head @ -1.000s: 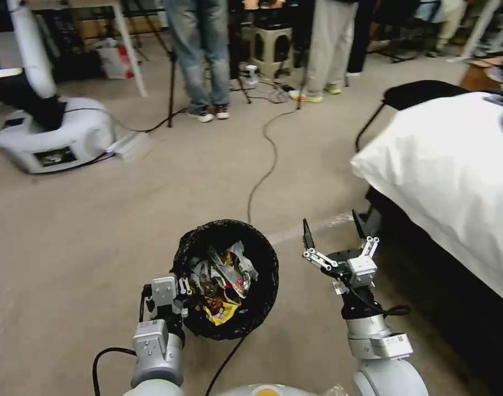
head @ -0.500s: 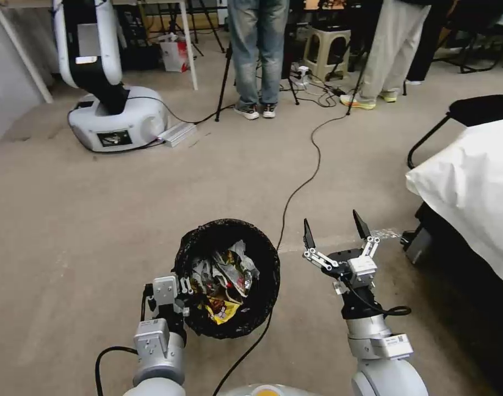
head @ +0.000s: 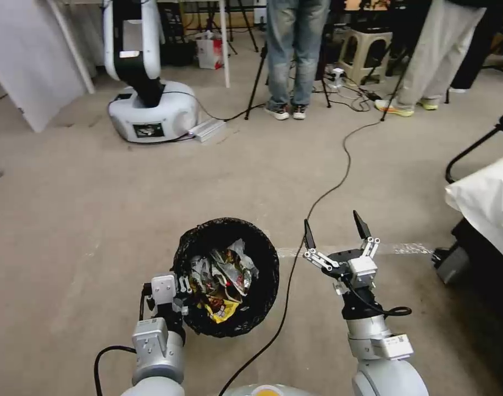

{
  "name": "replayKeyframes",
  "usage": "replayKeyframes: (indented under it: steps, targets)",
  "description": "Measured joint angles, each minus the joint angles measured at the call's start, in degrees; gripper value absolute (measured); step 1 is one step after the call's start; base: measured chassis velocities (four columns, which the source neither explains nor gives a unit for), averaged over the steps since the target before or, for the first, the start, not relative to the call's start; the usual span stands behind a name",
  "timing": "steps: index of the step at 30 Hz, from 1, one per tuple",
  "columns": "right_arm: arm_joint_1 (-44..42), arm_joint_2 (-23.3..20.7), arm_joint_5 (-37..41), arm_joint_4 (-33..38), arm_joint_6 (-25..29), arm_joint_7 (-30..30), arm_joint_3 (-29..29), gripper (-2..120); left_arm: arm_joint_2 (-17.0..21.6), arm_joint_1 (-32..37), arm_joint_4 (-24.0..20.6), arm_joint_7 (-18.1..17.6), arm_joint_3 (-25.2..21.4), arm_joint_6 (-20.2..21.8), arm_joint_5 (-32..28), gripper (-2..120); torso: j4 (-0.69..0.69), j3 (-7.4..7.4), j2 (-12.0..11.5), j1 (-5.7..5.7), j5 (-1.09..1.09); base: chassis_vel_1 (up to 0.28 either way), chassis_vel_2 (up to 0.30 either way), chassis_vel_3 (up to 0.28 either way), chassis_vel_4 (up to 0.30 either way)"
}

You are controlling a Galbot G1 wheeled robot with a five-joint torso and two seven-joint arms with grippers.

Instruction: Pick up the trash bin, then pick up the garbage from the floor and place it into the trash bin.

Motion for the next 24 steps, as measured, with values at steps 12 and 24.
replayKeyframes:
  steps: [12, 24]
  targets:
    - [-0.5, 0.05, -0.01, 0.01, 0.93, -0.01, 0.33, 100, -0.17, -1.73, 3.71, -1.29, -1.46, 0.79, -1.43, 1, -0.02, 0.0, 0.0, 0.0, 0.01, 0.0, 0.0, 0.0, 0.0]
    - [-1.24, 0.01, -0.35, -0.18, 1.81, -0.11, 0.44, 100, -0.18, -2.12, 5.04, -2.87, -2.35, 8.41, -3.96, 1, -0.01, 0.0, 0.0, 0.0, 0.0, 0.0, 0.0, 0.0, 0.0]
